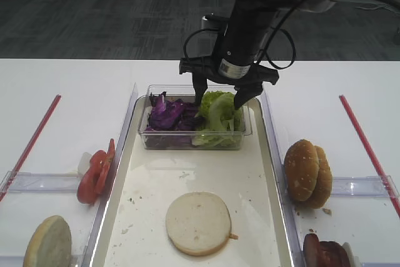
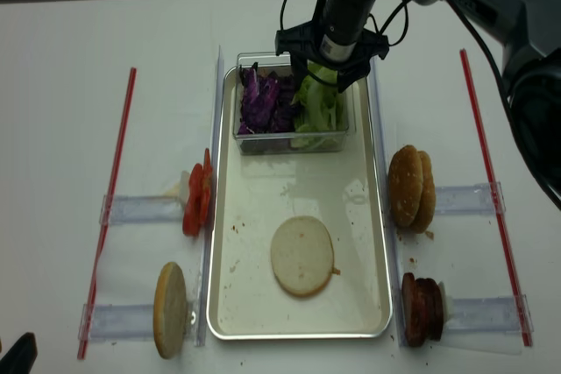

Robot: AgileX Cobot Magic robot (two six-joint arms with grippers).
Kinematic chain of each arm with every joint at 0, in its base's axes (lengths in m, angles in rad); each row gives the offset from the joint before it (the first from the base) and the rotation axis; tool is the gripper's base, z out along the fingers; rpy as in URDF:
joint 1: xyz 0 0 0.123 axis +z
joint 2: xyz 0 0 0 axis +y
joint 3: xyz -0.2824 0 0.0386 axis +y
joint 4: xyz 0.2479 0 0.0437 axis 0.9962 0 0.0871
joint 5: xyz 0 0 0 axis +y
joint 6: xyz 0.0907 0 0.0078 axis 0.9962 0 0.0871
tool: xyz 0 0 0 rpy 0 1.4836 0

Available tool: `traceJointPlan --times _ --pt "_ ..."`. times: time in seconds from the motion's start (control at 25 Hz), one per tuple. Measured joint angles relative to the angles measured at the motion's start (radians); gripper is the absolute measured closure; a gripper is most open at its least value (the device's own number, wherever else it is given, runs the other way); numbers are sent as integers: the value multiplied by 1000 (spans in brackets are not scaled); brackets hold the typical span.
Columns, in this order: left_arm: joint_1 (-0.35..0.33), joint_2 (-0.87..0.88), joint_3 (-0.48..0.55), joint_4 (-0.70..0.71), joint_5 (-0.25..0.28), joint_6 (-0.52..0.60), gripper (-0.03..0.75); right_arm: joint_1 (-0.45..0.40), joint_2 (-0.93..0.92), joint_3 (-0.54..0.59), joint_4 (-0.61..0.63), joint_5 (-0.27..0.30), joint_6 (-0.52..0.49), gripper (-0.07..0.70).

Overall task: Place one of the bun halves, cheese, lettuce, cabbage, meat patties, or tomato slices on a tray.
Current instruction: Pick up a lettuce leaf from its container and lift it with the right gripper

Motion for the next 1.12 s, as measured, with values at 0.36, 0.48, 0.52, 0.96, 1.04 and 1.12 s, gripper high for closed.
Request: traceJointPlan --times 0.36,0.48,0.52,0.96,1.04,1.12 --pt "0 0 0 0 0 0 445 26 53 -2 -14 -26 -2 86" --pt "0 0 0 0 0 0 445 26 60 -2 -17 -26 -2 112" --pt "0 0 0 0 0 0 445 26 60 -2 -20 -26 -2 126" --pt "0 0 0 0 0 0 445 26 60 -3 -32 -7 -30 377" --pt "0 0 0 0 0 0 445 26 60 -3 -32 -3 -30 424" --pt "0 0 0 0 0 0 445 26 60 -3 -32 4 -32 456"
